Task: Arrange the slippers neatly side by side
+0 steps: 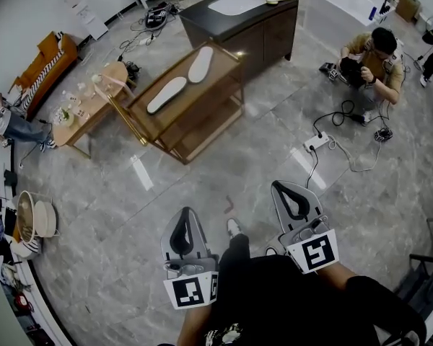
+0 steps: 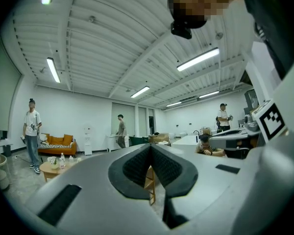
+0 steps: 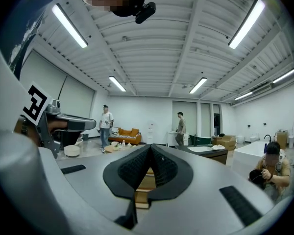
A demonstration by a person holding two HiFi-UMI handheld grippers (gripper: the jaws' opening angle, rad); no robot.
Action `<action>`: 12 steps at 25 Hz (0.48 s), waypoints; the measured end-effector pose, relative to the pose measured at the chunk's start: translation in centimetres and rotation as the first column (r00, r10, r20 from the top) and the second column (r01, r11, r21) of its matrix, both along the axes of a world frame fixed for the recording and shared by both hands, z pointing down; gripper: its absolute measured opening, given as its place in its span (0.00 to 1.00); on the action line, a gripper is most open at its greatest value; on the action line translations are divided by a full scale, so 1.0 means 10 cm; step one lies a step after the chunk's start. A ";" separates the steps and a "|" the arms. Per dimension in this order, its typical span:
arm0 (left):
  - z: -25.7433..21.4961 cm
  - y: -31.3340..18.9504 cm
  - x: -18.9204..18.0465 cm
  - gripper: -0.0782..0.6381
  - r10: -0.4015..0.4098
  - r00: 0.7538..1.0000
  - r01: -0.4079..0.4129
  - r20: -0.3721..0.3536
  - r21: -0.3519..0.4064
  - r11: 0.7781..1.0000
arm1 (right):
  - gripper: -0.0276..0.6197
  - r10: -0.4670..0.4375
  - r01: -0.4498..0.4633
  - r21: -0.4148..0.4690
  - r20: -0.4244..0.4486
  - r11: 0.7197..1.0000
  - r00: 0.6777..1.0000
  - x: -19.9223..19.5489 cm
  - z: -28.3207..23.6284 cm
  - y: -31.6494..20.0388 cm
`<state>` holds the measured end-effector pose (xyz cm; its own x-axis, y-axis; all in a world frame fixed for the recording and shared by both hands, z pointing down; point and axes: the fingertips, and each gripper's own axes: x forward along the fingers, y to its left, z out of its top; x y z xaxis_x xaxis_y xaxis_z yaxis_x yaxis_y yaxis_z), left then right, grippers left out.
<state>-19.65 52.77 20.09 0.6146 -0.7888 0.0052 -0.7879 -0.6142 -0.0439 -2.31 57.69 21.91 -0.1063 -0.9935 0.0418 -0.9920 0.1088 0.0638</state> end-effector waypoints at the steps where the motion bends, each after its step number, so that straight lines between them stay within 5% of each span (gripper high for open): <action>1: -0.01 -0.06 0.00 0.11 0.005 1.000 -0.005 -0.004 0.002 1.000 | 0.04 0.005 -0.005 -0.002 -0.006 1.000 1.000 0.00 -0.02 -0.05; 12: -0.06 -0.73 -0.31 0.11 0.012 1.000 -0.012 -0.021 0.010 1.000 | 0.04 0.043 -0.042 0.027 -0.039 0.999 0.998 -0.21 -0.10 -0.66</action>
